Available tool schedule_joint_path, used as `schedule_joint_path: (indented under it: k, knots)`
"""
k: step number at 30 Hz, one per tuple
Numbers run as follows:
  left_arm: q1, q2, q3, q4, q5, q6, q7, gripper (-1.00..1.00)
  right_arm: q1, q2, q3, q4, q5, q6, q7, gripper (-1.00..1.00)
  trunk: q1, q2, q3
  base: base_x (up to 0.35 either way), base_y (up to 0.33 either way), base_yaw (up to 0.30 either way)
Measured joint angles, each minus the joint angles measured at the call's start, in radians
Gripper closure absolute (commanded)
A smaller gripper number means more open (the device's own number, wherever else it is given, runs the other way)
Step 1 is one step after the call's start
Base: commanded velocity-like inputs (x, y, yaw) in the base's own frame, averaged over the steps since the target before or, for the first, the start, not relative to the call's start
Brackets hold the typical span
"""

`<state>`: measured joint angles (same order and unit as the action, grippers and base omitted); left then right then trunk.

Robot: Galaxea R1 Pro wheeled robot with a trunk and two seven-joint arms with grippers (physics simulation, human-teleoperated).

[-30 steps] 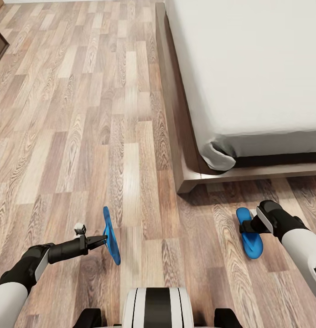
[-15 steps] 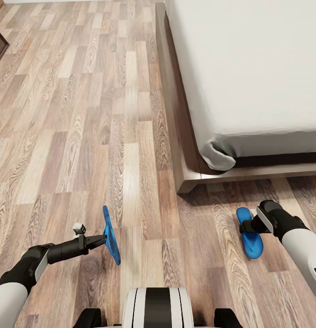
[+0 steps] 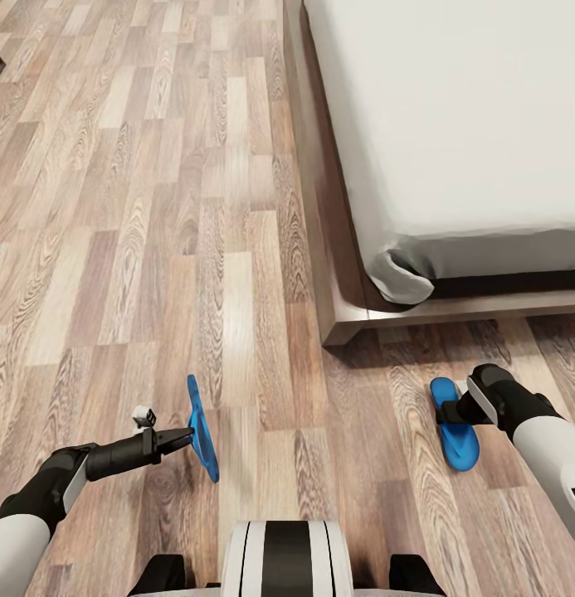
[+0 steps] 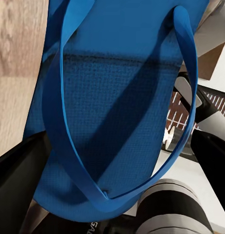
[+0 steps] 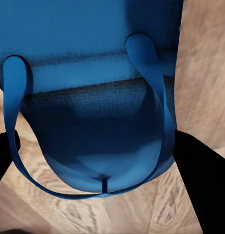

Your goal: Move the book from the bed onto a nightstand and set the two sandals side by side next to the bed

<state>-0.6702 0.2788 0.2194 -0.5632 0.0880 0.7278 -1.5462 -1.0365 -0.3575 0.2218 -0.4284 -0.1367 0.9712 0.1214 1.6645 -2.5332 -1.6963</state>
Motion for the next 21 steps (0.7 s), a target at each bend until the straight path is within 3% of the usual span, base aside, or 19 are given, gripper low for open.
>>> schedule_joint_path:
  k: [14, 21]
  knots:
    - [0.0, 0.0, 0.0, 0.0, 0.0, 0.0, 0.0, 1.0, 0.0, -0.001, 0.0, 0.0, 0.0, 0.001, -0.001, 1.0, 0.0, 0.0, 0.0, 0.0, 0.0, 0.0]
    - [0.0, 0.0, 0.0, 0.002, -0.001, 0.0, -0.001, 1.0, 0.0, -0.002, 0.0, 0.0, 0.0, 0.001, -0.001, 1.0, 0.001, -0.001, -0.012, 0.0, 0.0, 0.0]
